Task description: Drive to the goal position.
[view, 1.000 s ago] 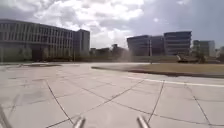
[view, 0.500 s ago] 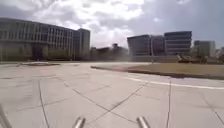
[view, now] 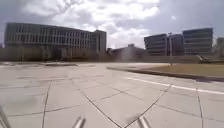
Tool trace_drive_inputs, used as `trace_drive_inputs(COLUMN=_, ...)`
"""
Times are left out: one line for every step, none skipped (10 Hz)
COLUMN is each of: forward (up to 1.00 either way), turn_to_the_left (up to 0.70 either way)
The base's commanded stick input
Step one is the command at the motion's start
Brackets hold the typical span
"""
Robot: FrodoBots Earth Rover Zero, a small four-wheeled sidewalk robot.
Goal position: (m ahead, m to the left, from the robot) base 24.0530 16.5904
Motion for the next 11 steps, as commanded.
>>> trace_drive_inputs(forward=0.70, turn_to_the_left=0.00)
trace_drive_inputs(forward=0.70, turn_to_the_left=0.00)
trace_drive_inputs(forward=0.70, turn_to_the_left=0.00)
trace_drive_inputs(forward=0.70, turn_to_the_left=0.00)
trace_drive_inputs(forward=0.70, turn_to_the_left=0.00)
trace_drive_inputs(forward=0.70, turn_to_the_left=0.00)
trace_drive_inputs(forward=0.70, turn_to_the_left=0.00)
trace_drive_inputs(forward=0.70, turn_to_the_left=0.00)
trace_drive_inputs(forward=0.70, turn_to_the_left=0.00)
trace_drive_inputs(forward=0.70, turn_to_the_left=0.00)
trace_drive_inputs(forward=0.70, turn_to_the_left=0.01)
